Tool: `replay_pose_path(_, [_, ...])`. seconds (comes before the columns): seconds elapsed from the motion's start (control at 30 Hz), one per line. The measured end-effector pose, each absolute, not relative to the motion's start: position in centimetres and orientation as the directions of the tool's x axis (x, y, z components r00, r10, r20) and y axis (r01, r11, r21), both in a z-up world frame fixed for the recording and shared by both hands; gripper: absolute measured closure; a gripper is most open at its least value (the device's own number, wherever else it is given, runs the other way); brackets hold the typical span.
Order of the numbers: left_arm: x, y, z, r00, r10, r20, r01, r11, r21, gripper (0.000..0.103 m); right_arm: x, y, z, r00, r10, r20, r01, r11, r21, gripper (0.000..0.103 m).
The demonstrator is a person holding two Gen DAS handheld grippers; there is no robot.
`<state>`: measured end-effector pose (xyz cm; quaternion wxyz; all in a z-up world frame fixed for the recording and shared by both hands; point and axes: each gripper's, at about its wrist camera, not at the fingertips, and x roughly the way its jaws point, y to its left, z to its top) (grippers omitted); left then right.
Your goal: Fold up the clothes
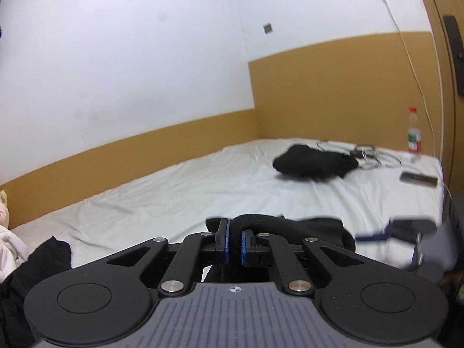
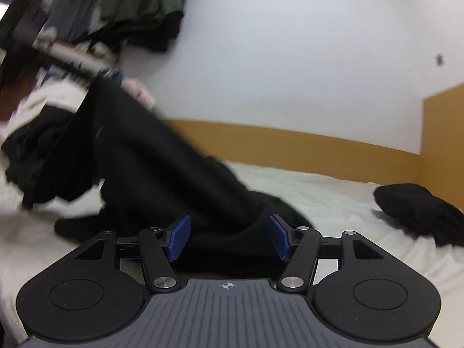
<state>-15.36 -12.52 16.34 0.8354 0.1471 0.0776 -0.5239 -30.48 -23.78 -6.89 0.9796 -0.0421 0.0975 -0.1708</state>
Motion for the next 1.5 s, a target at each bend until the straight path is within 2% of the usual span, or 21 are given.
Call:
replay_pose_path(0.1, [-15.5, -12.2, 18.4, 0.446, -0.861, -0.246, 0.895, 0.419, 0.154, 0.096, -28.9, -22.3, -7.4, 0.901, -0.381, -0.208, 0.329, 0.912, -0.245, 0.041])
replay_pose_path(0.3, [-15.4, -11.9, 21.7, 0.445, -0.872, -0.203, 0.895, 0.430, 0.118, 0.096, -27.1, -19.9, -6.9, 0.884, -0.455, -0.105, 0.380, 0.832, -0.405, 0.036])
replay_pose_path(0.4, [-15.1, -10.8, 23.6, 0.382, -0.906, -0.179, 0.924, 0.381, 0.043, 0.096, -25.4, -18.4, -6.9, 0.875, -0.481, -0.056, 0.385, 0.760, -0.523, 0.035])
replay_pose_path(0.53, [-14.6, -9.0, 25.7, 0.444, -0.887, -0.131, 0.895, 0.446, 0.012, 0.096, -23.1, -18.7, -6.3, 0.863, -0.502, -0.049, 0.402, 0.743, -0.535, 0.036])
replay_pose_path(0.57, [-14.4, -8.5, 26.0, 0.461, -0.878, -0.125, 0.886, 0.464, 0.006, 0.096, -22.7, -19.1, -5.8, 0.858, -0.511, -0.044, 0.417, 0.746, -0.520, 0.041])
replay_pose_path(0.6, [-14.1, -8.0, 26.4, 0.478, -0.870, -0.119, 0.876, 0.482, -0.001, 0.096, -22.2, -19.4, -5.4, 0.853, -0.520, -0.040, 0.432, 0.748, -0.504, 0.079])
replay_pose_path(0.63, [-14.0, -7.0, 26.7, 0.482, -0.869, -0.110, 0.874, 0.486, -0.008, 0.096, -21.9, -19.9, -4.7, 0.848, -0.529, -0.037, 0.451, 0.755, -0.476, 0.099])
replay_pose_path(0.77, [-14.3, -2.7, 28.9, 0.501, -0.863, -0.062, 0.864, 0.503, -0.017, 0.096, -23.4, -22.1, 0.7, 0.847, -0.532, 0.000, 0.518, 0.826, -0.221, 0.099])
replay_pose_path(0.83, [-15.3, -0.9, 30.5, 0.516, -0.856, -0.039, 0.857, 0.515, 0.023, 0.096, -24.2, -22.0, 3.2, 0.842, -0.538, 0.047, 0.536, 0.822, -0.194, 0.099])
replay_pose_path(0.93, [-17.4, 0.1, 32.8, 0.602, -0.798, 0.014, 0.791, 0.599, 0.125, 0.096, -24.0, -20.6, 6.4, 0.822, -0.553, 0.133, 0.566, 0.775, -0.281, 0.099])
replay_pose_path(1.03, [-17.9, 1.9, 35.6, 0.631, -0.772, 0.072, 0.769, 0.635, 0.073, 0.096, -23.3, -19.6, 9.3, 0.817, -0.539, 0.204, 0.575, 0.740, -0.349, 0.099])
replay_pose_path(1.23, [-19.9, 6.2, 41.8, 0.607, -0.763, 0.222, 0.781, 0.624, 0.011, 0.096, -25.4, -18.5, 16.9, 0.824, -0.451, 0.343, 0.559, 0.744, -0.365, 0.099])
replay_pose_path(1.33, [-20.8, 7.3, 44.2, 0.567, -0.783, 0.257, 0.813, 0.582, -0.021, 0.096, -26.3, -18.5, 20.4, 0.846, -0.399, 0.354, 0.519, 0.769, -0.374, 0.099])
replay_pose_path(1.4, [-21.3, 6.4, 44.6, 0.596, -0.763, 0.251, 0.783, 0.621, 0.028, 0.095, -26.2, -18.9, 22.0, 0.863, -0.383, 0.330, 0.491, 0.788, -0.372, 0.099])
replay_pose_path(1.5, [-18.2, 5.0, 42.8, 0.647, -0.747, 0.154, 0.754, 0.657, 0.012, 0.095, -24.4, -20.3, 22.6, 0.906, -0.376, 0.195, 0.424, 0.810, -0.406, 0.099])
